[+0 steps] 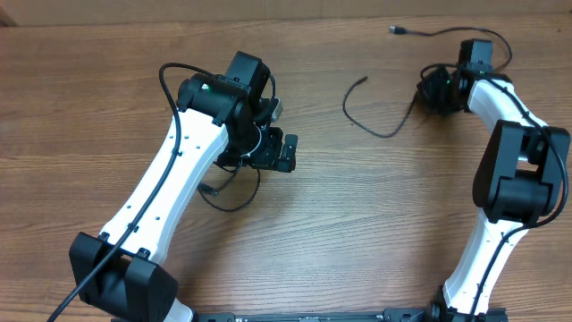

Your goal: Untangle cables

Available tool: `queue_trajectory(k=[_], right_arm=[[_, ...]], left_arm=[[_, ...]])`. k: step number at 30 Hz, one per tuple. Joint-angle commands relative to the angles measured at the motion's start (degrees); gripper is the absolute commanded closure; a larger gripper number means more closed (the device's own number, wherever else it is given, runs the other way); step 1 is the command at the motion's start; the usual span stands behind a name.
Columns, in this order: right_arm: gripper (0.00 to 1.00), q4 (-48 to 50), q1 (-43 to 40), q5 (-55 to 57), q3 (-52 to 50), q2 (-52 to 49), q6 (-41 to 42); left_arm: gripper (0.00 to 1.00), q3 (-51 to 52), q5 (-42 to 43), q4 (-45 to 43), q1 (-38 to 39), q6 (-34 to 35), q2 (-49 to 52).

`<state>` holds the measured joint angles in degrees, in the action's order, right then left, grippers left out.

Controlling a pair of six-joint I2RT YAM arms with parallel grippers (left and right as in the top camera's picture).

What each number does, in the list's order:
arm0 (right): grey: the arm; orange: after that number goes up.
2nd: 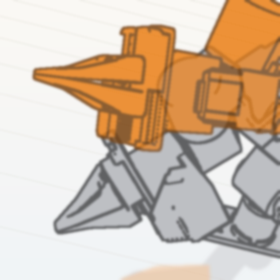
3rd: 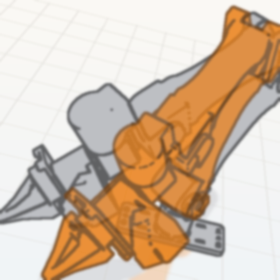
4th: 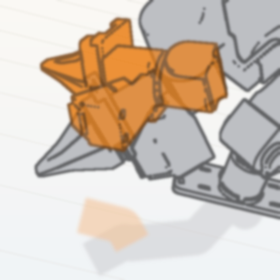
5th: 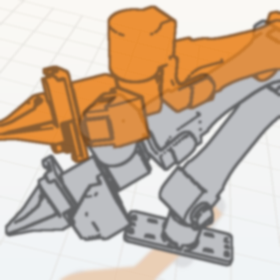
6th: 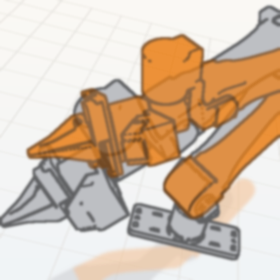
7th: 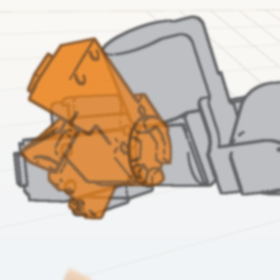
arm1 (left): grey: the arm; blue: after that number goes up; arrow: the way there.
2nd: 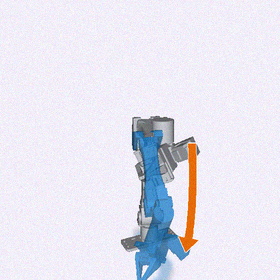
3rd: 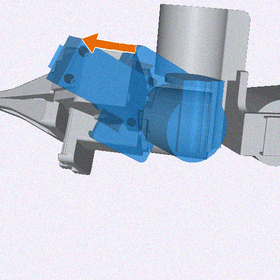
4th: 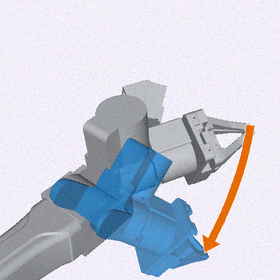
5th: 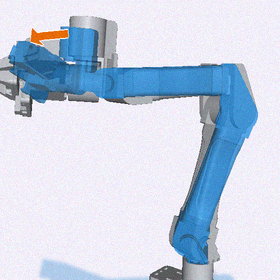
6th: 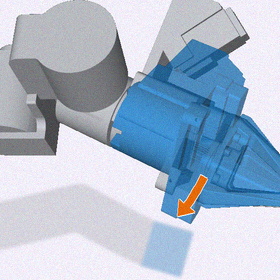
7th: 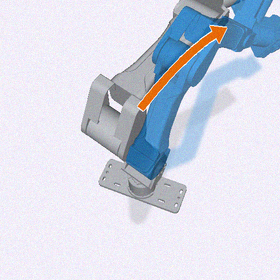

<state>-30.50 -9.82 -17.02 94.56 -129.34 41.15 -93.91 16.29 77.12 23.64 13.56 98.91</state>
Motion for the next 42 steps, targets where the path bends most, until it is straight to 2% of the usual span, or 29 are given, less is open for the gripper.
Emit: queue_trajectory(k=[1,9,10,11,13,19,23,30,36,42], right_arm=[[0.96,0.46,-1.18,-3.56,6.88,0.63,2.29],[0.96,-10.82,-6.19,3.04,17.77,0.63,2.25],[0.91,-11.65,-7.02,2.97,18.36,0.63,2.23],[0.79,-12.04,-7.67,2.75,18.45,0.63,2.14],[0.4,-13.2,-8.79,2.16,18.43,0.63,1.49],[0.15,-18.16,-9.79,3.61,18.38,0.63,-4.2],[0.14,-21.14,-8.94,1.88,18.38,0.63,-5.62],[0.14,-22.58,-1.22,-0.07,16.94,0.61,-21.33],[0.12,-23.58,7.89,7.28,16.76,0.33,-33.24],[0.13,-24.22,14.62,16.72,16.76,-0.85,-37.18]], left_arm=[[0.0,-0.63,-0.2,-0.02,0.07,0.79,0.17],[0.0,-0.63,-0.2,-0.02,0.07,0.81,0.17],[0.0,-0.63,-0.2,-0.02,0.07,0.81,0.17],[0.0,-0.63,-0.2,-0.02,0.07,0.81,0.17],[0.01,-0.63,-0.22,-0.02,0.07,0.81,0.17],[0.0,-0.63,-0.2,-0.02,0.07,0.81,0.17],[0.0,-0.63,-0.2,-0.02,0.07,0.81,0.17],[0.0,-0.63,-0.2,-0.02,0.07,0.81,0.17],[0.0,-0.63,-0.2,-0.02,0.04,0.81,0.17],[0.0,-0.63,-0.2,-0.02,0.07,0.81,0.17]])
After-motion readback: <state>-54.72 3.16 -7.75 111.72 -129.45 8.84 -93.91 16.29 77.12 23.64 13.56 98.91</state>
